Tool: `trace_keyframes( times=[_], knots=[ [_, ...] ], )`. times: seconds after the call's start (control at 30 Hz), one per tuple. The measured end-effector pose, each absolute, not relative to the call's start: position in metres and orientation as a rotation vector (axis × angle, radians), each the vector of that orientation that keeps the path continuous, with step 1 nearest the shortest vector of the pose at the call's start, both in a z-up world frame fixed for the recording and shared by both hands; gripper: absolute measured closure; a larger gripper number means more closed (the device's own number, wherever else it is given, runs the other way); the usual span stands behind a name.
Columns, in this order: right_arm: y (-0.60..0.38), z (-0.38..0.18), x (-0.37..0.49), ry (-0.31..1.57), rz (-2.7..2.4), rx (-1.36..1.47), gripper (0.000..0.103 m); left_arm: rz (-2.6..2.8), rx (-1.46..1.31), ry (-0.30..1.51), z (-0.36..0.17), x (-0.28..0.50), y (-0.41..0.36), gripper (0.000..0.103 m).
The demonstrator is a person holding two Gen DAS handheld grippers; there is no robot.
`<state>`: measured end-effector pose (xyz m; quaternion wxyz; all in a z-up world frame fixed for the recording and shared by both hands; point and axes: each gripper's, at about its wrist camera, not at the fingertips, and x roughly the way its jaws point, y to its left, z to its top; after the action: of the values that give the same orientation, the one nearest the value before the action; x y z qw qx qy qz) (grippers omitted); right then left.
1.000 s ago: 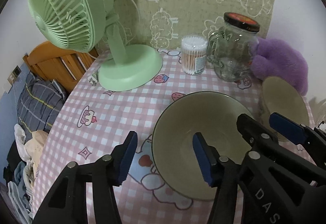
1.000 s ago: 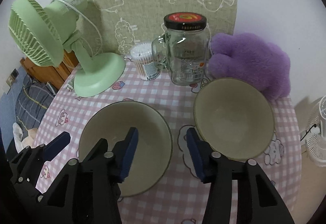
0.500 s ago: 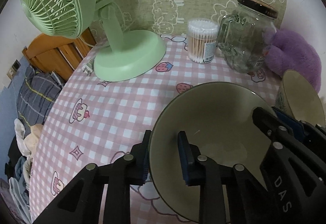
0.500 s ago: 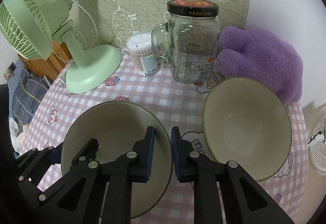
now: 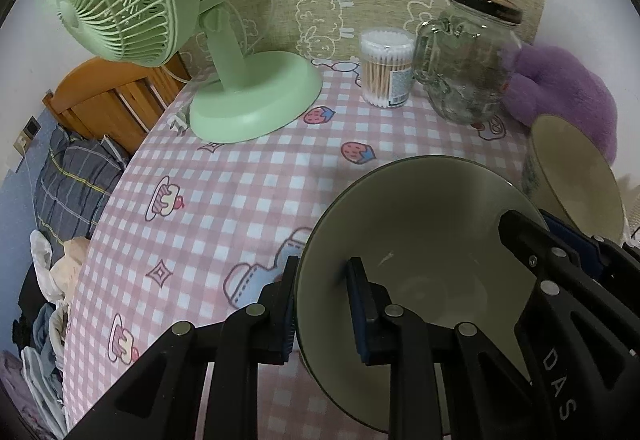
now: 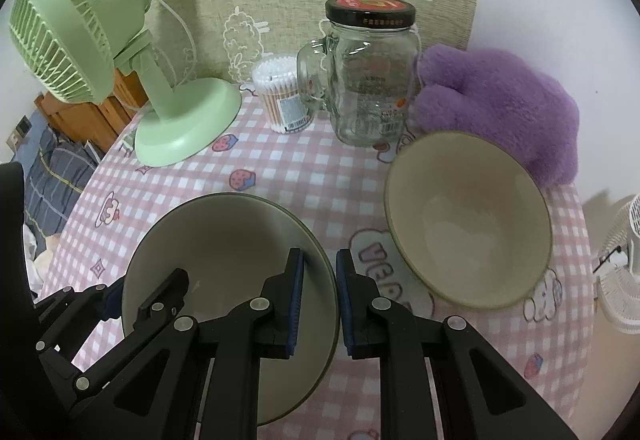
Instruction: Organize plates and bowls
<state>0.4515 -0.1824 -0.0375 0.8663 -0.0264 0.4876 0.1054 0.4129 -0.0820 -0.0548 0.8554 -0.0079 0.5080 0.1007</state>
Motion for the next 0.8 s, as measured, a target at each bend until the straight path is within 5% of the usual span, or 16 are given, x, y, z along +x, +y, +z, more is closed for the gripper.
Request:
trace_keyframes(
  times=[0.8],
  knots=[
    [-0.197, 0.048, 0.331, 0.95, 0.071, -0.02, 0.083, 0.054, 0.014, 0.973, 0.022, 0.311, -0.095, 0.082]
  ],
)
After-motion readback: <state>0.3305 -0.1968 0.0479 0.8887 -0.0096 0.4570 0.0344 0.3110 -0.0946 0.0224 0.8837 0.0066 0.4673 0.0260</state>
